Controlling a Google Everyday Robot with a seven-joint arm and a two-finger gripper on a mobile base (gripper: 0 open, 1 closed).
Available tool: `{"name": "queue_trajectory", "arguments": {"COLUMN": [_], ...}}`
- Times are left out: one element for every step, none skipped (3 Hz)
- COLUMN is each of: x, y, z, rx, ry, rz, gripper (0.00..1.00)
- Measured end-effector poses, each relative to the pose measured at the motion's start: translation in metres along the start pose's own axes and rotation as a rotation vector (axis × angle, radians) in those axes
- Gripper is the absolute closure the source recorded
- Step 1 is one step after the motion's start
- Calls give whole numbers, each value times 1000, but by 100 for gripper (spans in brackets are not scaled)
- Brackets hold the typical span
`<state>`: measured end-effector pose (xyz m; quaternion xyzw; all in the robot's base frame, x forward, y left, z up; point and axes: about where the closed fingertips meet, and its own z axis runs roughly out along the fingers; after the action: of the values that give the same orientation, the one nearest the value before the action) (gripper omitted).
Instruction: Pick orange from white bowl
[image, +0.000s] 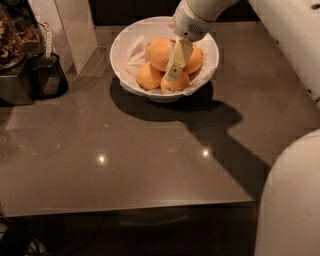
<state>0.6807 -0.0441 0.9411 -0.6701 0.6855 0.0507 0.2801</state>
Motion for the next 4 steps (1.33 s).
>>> {"name": "queue_trajectory", "arguments": {"x": [0,-1,-1,-1], "y": [-12,-12,-12,-12], "z": [13,14,14,14], "rx": [6,6,6,6], "ry": [2,1,1,1], "rz": [-6,-6,-6,-6], "gripper": [0,19,42,65]}}
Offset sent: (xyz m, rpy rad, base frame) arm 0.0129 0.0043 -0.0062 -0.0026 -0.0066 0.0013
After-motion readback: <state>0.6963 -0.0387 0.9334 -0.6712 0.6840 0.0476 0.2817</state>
